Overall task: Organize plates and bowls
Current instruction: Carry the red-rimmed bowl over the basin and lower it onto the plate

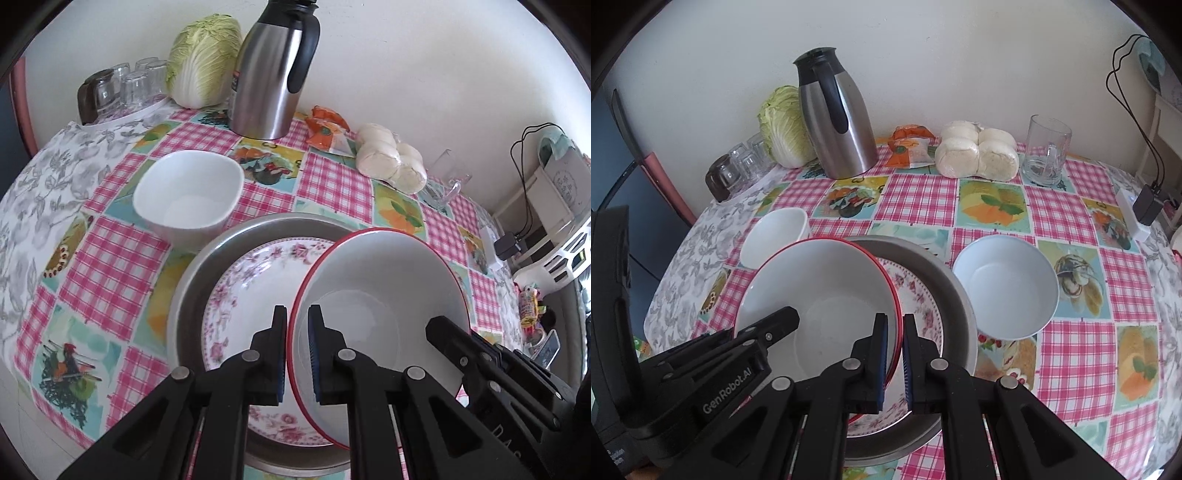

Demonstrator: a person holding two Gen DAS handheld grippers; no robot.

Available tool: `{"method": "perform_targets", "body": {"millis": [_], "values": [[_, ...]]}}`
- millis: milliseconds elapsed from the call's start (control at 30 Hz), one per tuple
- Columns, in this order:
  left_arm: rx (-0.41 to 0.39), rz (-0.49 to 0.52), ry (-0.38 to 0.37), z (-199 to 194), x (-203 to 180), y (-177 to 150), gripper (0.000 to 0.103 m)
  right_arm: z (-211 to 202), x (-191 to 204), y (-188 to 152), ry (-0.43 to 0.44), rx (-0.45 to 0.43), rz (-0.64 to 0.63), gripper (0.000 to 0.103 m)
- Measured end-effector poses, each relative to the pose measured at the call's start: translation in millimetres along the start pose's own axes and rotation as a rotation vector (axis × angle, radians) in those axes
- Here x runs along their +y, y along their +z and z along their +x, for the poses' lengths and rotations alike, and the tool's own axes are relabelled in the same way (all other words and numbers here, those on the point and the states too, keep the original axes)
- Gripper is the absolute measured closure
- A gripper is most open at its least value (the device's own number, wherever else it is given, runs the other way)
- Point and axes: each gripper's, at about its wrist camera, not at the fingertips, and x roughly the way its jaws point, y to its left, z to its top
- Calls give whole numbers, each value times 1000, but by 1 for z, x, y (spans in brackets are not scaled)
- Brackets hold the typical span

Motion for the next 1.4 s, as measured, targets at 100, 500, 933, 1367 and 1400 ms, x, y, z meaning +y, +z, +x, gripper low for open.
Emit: {"method": "perform_targets", "body": {"millis": [100,500,933,1367,1400], "values": [[4,-25,-4,-1,6,0,92,0,5,-1,-4,-3,-9,94],[16,-55,9,15,14,4,92,18,4,-6,3,-29,42,93],[38,-51,-21,32,8,11,92,30,-14,-7,13,-44,123,91],[46,-82,-30,38,17,14,92,36,-11,-1,37,-52,135,91],[49,-86,-32,39,18,14,92,36,-11,-1,37,-52,136,91]]}}
